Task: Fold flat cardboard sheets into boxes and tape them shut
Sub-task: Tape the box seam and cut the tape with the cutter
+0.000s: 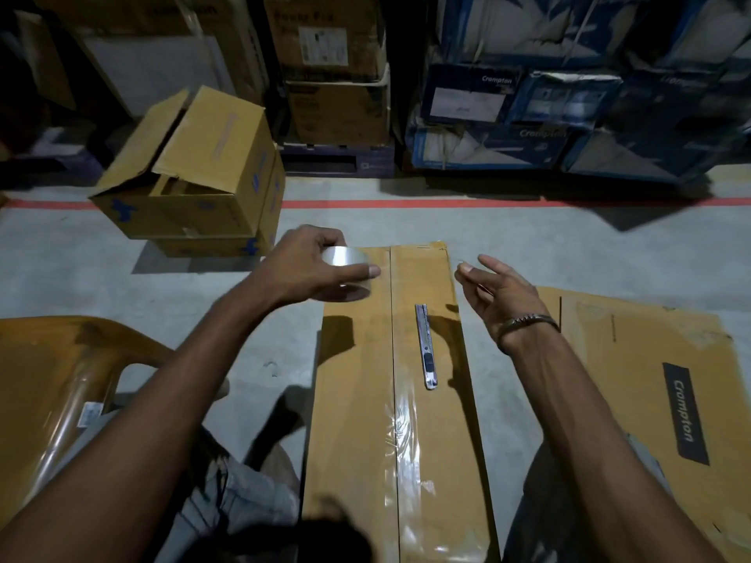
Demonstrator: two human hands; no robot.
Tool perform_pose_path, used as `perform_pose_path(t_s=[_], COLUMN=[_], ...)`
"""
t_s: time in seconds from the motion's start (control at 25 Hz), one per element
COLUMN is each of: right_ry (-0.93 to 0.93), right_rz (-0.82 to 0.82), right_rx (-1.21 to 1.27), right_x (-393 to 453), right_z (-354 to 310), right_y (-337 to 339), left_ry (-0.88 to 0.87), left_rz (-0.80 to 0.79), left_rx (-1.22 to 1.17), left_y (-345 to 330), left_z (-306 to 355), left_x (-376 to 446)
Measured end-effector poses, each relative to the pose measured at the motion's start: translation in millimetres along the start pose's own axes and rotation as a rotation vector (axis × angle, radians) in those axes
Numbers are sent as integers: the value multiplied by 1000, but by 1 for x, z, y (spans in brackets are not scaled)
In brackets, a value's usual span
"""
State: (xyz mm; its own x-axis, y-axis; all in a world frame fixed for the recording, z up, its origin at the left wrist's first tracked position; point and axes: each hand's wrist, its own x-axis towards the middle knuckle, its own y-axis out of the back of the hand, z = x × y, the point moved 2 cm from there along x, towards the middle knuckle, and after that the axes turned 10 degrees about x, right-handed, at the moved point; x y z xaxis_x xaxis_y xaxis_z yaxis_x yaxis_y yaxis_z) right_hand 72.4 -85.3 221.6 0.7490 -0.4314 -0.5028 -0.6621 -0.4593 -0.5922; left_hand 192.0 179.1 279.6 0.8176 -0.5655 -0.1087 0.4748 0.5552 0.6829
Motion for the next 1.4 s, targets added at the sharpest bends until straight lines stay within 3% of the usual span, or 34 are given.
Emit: perform_pose_path(t_s=[0.16,0.28,0.44,0.64,0.96,1.16,1.4], right_ry=[101,162,186,219,154,117,42], right_rz=[55,127,205,257,247,252,275], right_rx=[20,72,36,-19,-173,-217,-272], right_x=[22,52,98,146,183,190,195], right_z=[-19,-33,-27,-18,-1,4,16], right_y=[-3,1,4,10,12,20,28], left_ry=[-22,85,110,277,346,433,358], left_rz=[-42,-31,84,98,119,124,71], left_rx=[222,378,284,375,-82,-183,210], left_y=[22,50,48,44,19,8,-11], left_z=[-8,-37,-79,-151,-185,-198,-213], left_x=[14,35,70,104,135,143,152])
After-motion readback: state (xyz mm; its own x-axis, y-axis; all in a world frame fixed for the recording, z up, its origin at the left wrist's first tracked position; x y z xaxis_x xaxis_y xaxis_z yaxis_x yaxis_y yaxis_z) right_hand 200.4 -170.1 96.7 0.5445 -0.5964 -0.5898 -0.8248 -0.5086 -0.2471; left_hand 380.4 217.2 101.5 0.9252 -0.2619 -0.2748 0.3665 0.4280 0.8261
